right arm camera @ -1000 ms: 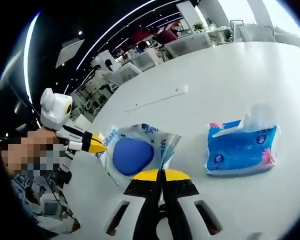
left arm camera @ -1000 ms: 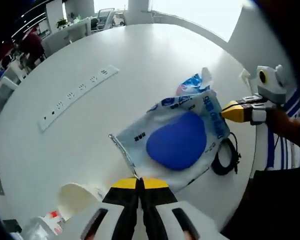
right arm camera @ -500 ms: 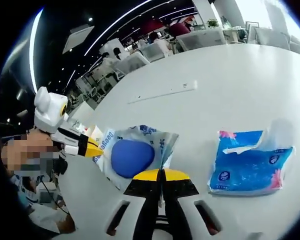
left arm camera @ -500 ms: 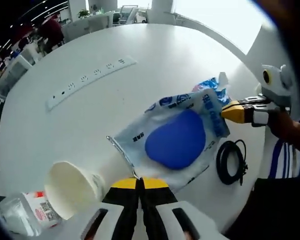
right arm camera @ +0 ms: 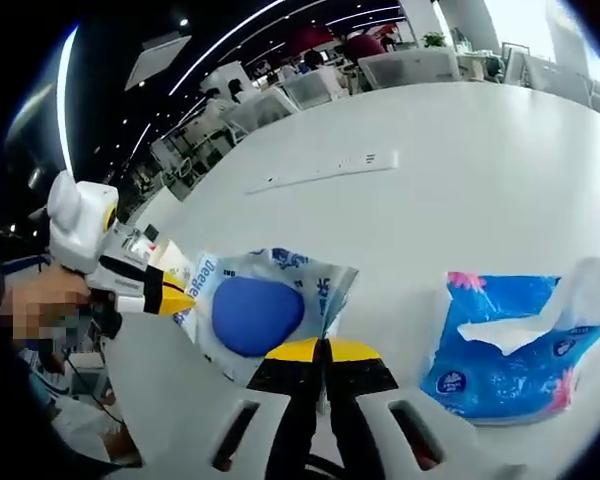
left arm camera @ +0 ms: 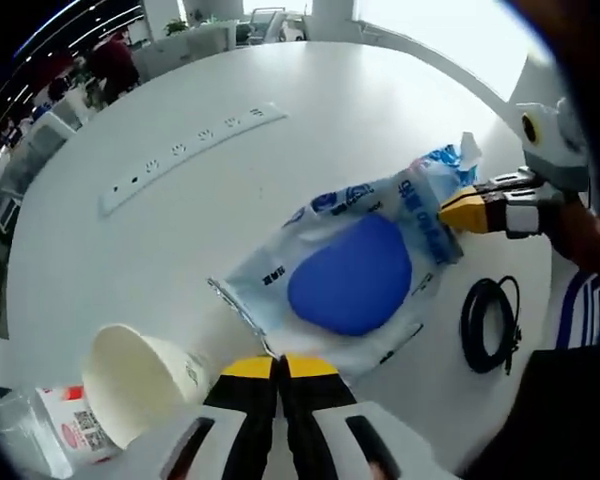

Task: Arrange the tabletop items into an orderly group along one side of the table until the central work area is clear of visible clutter.

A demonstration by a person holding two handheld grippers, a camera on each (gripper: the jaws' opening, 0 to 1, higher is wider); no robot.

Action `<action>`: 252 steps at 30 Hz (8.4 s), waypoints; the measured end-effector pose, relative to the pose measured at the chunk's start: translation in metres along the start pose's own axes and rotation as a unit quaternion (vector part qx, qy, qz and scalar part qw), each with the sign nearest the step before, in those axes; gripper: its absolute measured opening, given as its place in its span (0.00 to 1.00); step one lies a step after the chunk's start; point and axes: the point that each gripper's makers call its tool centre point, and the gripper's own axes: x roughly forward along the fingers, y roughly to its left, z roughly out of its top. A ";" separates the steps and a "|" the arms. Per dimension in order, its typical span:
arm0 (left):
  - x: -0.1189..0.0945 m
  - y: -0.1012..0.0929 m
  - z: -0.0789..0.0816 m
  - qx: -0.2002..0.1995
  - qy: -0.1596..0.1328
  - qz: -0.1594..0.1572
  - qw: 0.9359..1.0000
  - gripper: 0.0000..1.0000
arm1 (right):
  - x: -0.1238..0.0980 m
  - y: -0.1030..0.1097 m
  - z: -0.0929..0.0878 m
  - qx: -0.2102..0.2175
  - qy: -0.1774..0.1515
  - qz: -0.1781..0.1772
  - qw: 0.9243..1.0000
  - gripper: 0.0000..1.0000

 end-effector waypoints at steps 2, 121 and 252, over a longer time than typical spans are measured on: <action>0.002 0.001 0.001 0.008 -0.002 0.005 1.000 0.00 | -0.002 0.001 0.001 -0.001 0.001 0.000 1.000 0.00; 0.048 -0.194 0.129 -0.022 -0.145 -0.153 0.977 0.03 | -0.097 -0.168 -0.011 -0.073 -0.050 -0.127 0.988 0.01; -0.014 -0.194 -0.035 -0.058 -0.103 -0.148 0.982 0.21 | -0.106 -0.012 -0.120 -0.056 -0.022 -0.030 0.998 0.19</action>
